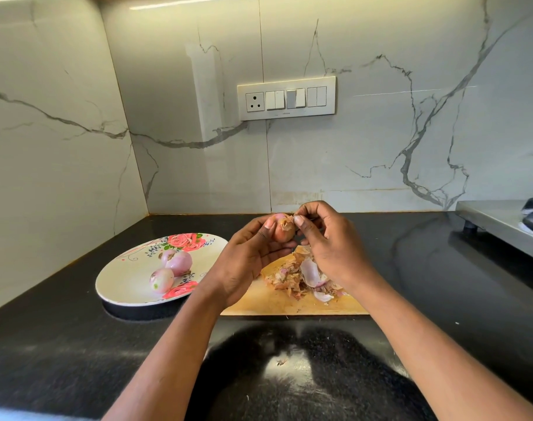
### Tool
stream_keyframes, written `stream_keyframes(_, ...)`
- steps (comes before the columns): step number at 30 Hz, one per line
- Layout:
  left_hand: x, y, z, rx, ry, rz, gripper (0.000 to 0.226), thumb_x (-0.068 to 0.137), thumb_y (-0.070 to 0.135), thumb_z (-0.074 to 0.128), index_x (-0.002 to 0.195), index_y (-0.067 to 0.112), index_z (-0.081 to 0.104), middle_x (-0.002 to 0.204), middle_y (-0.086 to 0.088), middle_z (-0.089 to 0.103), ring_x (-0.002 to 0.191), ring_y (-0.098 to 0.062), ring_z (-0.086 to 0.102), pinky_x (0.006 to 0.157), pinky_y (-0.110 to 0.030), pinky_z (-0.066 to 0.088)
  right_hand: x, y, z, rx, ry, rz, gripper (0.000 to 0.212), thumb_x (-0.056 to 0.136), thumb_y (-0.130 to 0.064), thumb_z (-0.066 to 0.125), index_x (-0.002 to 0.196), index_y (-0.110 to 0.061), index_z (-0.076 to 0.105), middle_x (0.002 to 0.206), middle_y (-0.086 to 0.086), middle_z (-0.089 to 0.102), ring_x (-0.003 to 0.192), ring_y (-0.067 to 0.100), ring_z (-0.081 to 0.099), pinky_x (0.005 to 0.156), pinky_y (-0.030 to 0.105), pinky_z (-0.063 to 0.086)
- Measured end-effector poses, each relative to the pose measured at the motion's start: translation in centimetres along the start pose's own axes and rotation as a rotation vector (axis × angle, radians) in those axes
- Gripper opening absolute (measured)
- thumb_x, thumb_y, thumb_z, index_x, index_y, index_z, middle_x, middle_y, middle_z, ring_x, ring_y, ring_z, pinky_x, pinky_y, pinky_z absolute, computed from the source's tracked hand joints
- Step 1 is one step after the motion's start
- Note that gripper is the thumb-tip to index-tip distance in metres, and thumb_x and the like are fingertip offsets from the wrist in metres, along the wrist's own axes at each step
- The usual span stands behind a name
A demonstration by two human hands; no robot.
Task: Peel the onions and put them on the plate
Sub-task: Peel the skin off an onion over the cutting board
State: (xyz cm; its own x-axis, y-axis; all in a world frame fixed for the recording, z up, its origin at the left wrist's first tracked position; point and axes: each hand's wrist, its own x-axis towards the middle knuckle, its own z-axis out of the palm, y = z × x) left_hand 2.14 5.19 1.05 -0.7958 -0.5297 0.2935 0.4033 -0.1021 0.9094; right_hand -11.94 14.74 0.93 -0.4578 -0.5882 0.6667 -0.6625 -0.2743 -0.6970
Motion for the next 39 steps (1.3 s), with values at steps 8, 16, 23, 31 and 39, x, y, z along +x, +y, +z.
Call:
stream_keyframes(8, 0.2, 0.0, -0.5, -0.023, 0.027, -0.025, 0.034, 0.106, 0.015, 0.043, 0.133, 0.004, 0.059, 0.119, -0.025, 0.069, 0.105, -0.031, 0.069, 0.095, -0.033, 0.058, 0.1, 0.1, 0.3, 0.046, 0.0, 0.084, 0.006, 0.101, -0.024, 0.059, 0.103, -0.02, 0.063, 0.085, -0.005, 0.071, 0.073, 0.01, 0.071, 0.075, 0.04, 0.062)
stream_keyframes(16, 0.2, 0.0, -0.7, -0.055, 0.05, -0.041, 0.035, 0.108, 0.014, 0.041, 0.135, 0.005, 0.06, 0.116, -0.022, 0.07, 0.103, -0.03, 0.07, 0.093, -0.033, 0.059, 0.7, -0.2, -0.1, 0.388, 0.091, 0.267, 0.006, 0.105, -0.013, 0.052, 0.105, -0.012, 0.058, 0.095, 0.001, 0.076, 0.078, 0.012, 0.071, 0.062, 0.025, 0.055)
stream_keyframes(23, 0.3, 0.2, -0.8, -0.045, 0.1, 0.03, 0.03, 0.106, 0.015, 0.044, 0.13, 0.01, 0.062, 0.117, -0.018, 0.068, 0.092, -0.027, 0.072, 0.087, -0.033, 0.061, 0.4, 1.3, -1.1, -0.272, -0.091, 0.072, 0.012, 0.101, -0.016, 0.061, 0.101, -0.024, 0.069, 0.089, -0.015, 0.071, 0.075, -0.005, 0.064, 0.063, 0.008, 0.044)
stream_keyframes(31, 0.3, 0.2, -1.0, 0.011, 0.096, 0.036, 0.033, 0.1, 0.02, 0.053, 0.131, 0.011, 0.063, 0.118, -0.018, 0.07, 0.097, -0.029, 0.072, 0.089, -0.034, 0.06, 0.4, 0.1, -1.1, -0.053, -0.027, 0.018, 0.015, 0.095, -0.027, 0.071, 0.108, -0.024, 0.075, 0.1, -0.015, 0.074, 0.092, -0.002, 0.067, 0.079, 0.009, 0.05)
stream_keyframes(39, 0.3, -0.2, -0.9, 0.131, 0.06, 0.054, 0.044, 0.089, 0.025, 0.061, 0.131, 0.014, 0.064, 0.121, -0.014, 0.071, 0.101, -0.023, 0.071, 0.095, -0.036, 0.058, 0.0, -0.2, -0.3, 0.024, -0.013, -0.024, 0.013, 0.089, -0.03, 0.075, 0.1, -0.024, 0.078, 0.089, -0.011, 0.077, 0.084, 0.006, 0.073, 0.079, 0.039, 0.063)
